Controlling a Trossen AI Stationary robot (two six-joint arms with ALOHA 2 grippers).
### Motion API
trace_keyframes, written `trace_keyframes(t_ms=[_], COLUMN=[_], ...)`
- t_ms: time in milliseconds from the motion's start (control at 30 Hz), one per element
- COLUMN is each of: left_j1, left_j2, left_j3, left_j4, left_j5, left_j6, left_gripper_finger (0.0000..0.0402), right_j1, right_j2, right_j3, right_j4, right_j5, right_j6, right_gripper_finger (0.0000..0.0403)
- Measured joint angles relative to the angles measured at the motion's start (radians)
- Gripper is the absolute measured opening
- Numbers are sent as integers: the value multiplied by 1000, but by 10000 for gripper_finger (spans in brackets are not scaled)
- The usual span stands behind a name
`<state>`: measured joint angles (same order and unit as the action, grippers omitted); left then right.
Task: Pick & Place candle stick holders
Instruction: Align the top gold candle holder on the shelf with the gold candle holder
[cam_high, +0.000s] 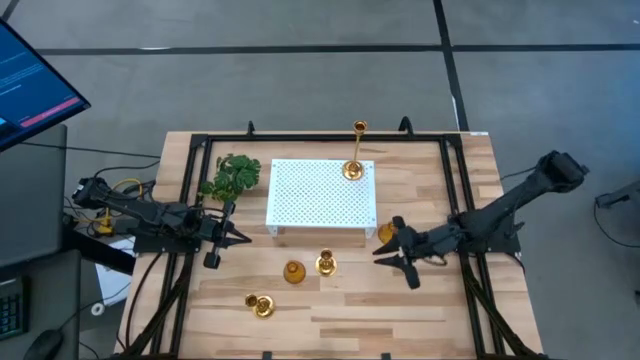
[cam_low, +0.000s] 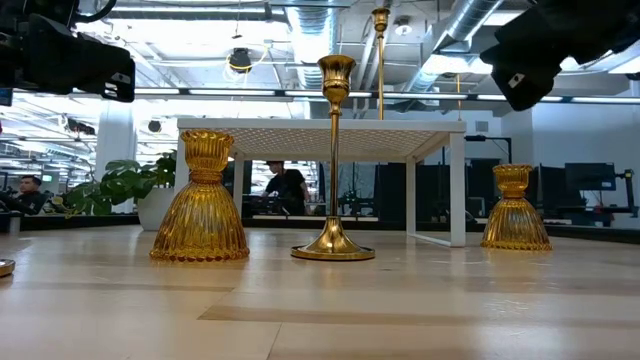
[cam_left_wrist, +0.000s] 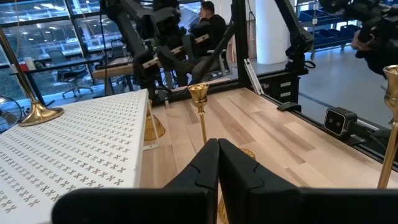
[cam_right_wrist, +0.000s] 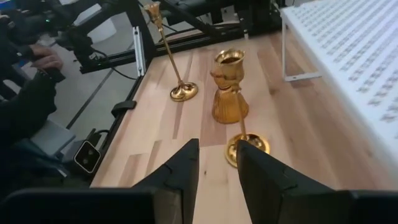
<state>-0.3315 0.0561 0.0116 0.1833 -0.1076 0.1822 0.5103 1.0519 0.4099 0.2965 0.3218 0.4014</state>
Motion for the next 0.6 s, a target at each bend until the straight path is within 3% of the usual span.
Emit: trace_keyframes(t_ms=[233, 433, 600], left_j1=[0, 0, 0], left_j2=[0, 0, 0], left_j3=[0, 0, 0], left_j4=[0, 0, 0], left_j5=[0, 0, 0], left_j6=[0, 0, -7], left_gripper_finger=[8, 8, 8], right_j1=[43, 52, 52], right_j2=[200, 367, 486], right_j3=[0, 0, 51], right_j4=[204, 438, 509], right_j5=[100, 125, 170], right_j6=[71, 71, 71], right_gripper_finger=[99, 99, 99])
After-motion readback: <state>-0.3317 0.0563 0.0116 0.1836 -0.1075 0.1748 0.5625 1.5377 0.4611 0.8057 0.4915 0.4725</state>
